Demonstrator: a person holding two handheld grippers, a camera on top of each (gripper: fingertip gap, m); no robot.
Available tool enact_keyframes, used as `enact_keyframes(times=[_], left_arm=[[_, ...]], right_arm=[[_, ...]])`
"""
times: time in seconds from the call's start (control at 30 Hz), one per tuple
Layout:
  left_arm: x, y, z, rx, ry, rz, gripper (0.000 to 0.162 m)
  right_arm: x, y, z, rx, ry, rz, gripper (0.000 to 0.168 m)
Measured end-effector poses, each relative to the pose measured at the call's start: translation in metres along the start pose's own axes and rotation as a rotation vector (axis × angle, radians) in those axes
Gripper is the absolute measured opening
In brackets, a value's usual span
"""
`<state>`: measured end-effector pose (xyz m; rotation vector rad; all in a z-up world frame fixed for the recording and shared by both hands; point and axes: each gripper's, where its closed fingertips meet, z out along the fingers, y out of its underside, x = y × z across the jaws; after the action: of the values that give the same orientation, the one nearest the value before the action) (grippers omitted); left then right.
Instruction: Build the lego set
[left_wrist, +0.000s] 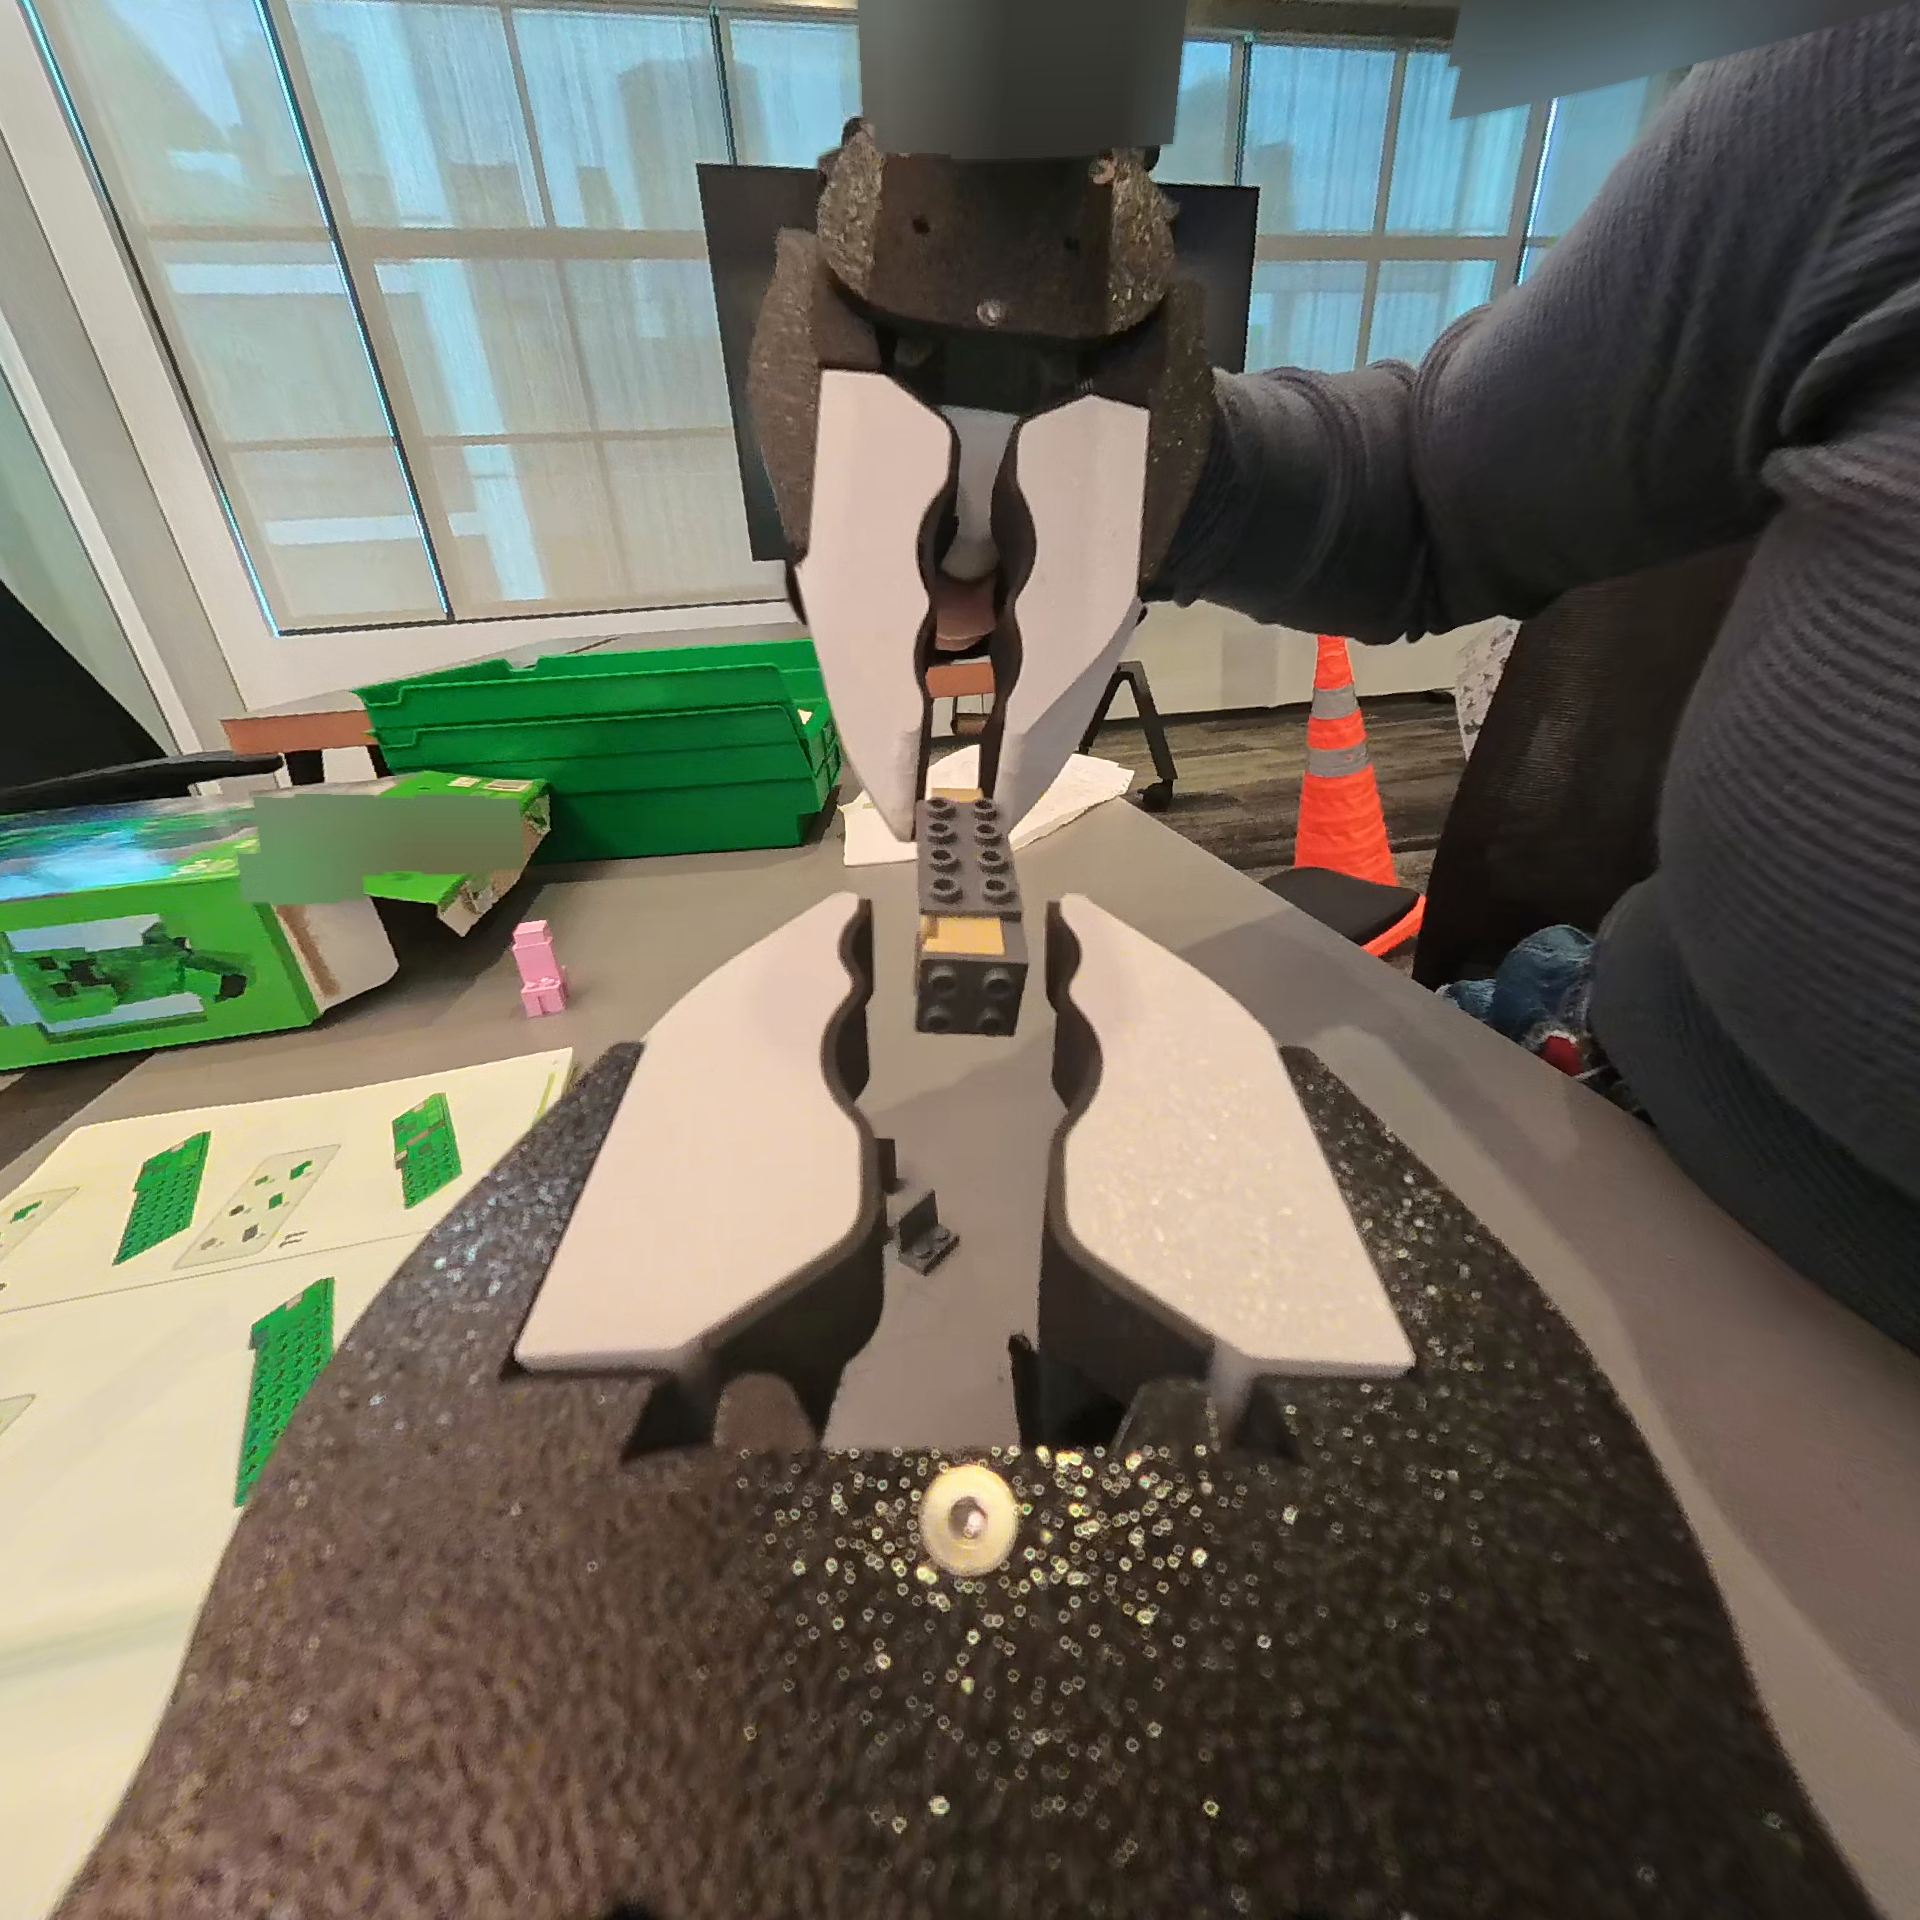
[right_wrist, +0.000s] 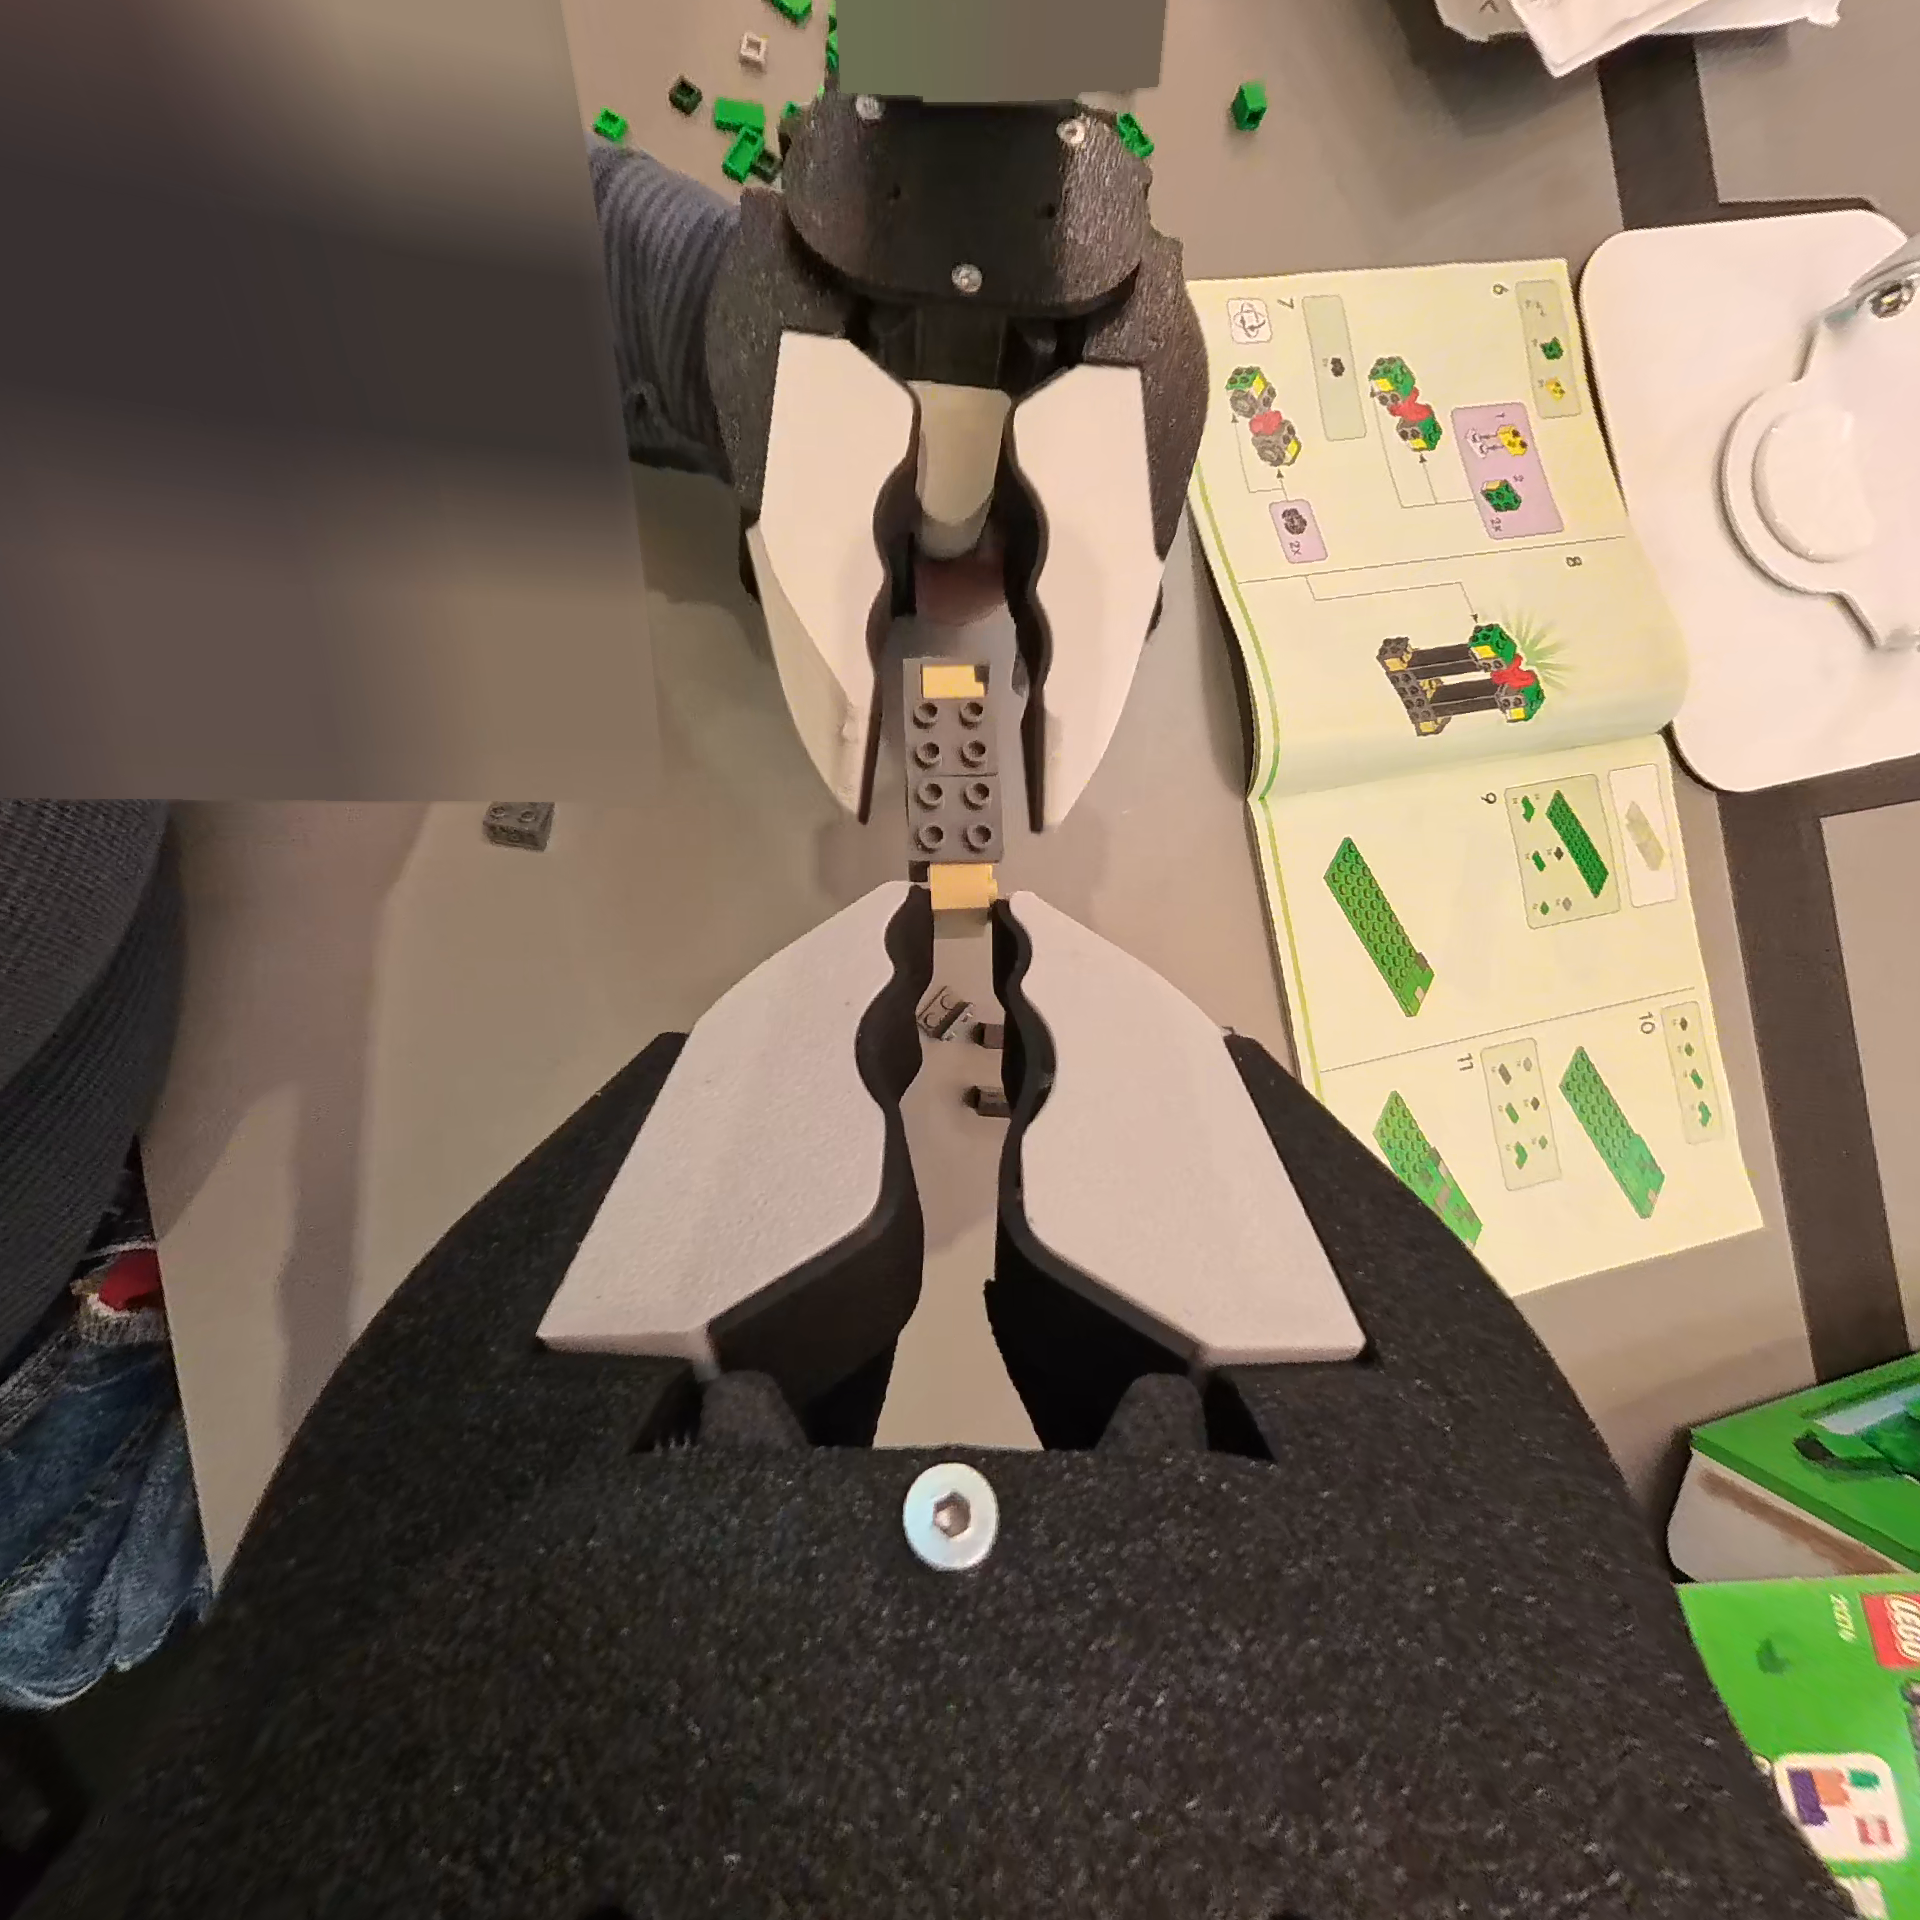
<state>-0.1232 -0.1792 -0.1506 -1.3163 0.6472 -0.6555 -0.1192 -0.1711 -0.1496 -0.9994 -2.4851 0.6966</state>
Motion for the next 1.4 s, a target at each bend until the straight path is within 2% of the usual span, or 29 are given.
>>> enact_keyframes(times=[0.1,0.2,0.63,0.7,0.77,0.87,0.97,1.1,1.4], left_arm=[[0.000,-0.004,-0.001,0.025,0.002,-0.007,0.028],[0.003,-0.005,-0.001,0.030,0.020,0.008,0.018],[0.002,-0.004,-0.001,0.009,0.004,0.049,0.016],[0.001,0.000,-0.001,-0.010,-0.002,0.048,0.016],[0.002,0.000,-0.001,-0.010,0.007,0.048,0.016],[0.005,0.001,0.001,-0.016,0.026,0.047,0.016],[0.008,0.001,0.003,-0.016,0.042,0.045,0.016],[0.010,0.002,0.003,-0.018,0.054,0.042,0.016],[0.014,0.001,0.004,-0.008,0.086,0.035,0.016]], right_arm=[[-0.001,-0.001,0.000,0.001,0.001,-0.009,0.011],[-0.001,-0.002,0.001,-0.008,0.010,-0.029,0.011],[-0.002,-0.003,0.001,-0.011,0.002,-0.019,0.012],[-0.006,-0.007,0.000,0.022,-0.050,0.032,0.037],[-0.008,-0.010,0.000,0.042,-0.084,0.067,0.045],[-0.005,-0.008,0.003,0.026,-0.048,0.032,0.040],[-0.006,-0.010,0.006,0.032,-0.033,-0.002,0.028],[-0.011,-0.010,0.008,0.027,-0.063,-0.012,0.017],[-0.015,-0.010,0.007,0.025,-0.101,-0.017,0.016]])
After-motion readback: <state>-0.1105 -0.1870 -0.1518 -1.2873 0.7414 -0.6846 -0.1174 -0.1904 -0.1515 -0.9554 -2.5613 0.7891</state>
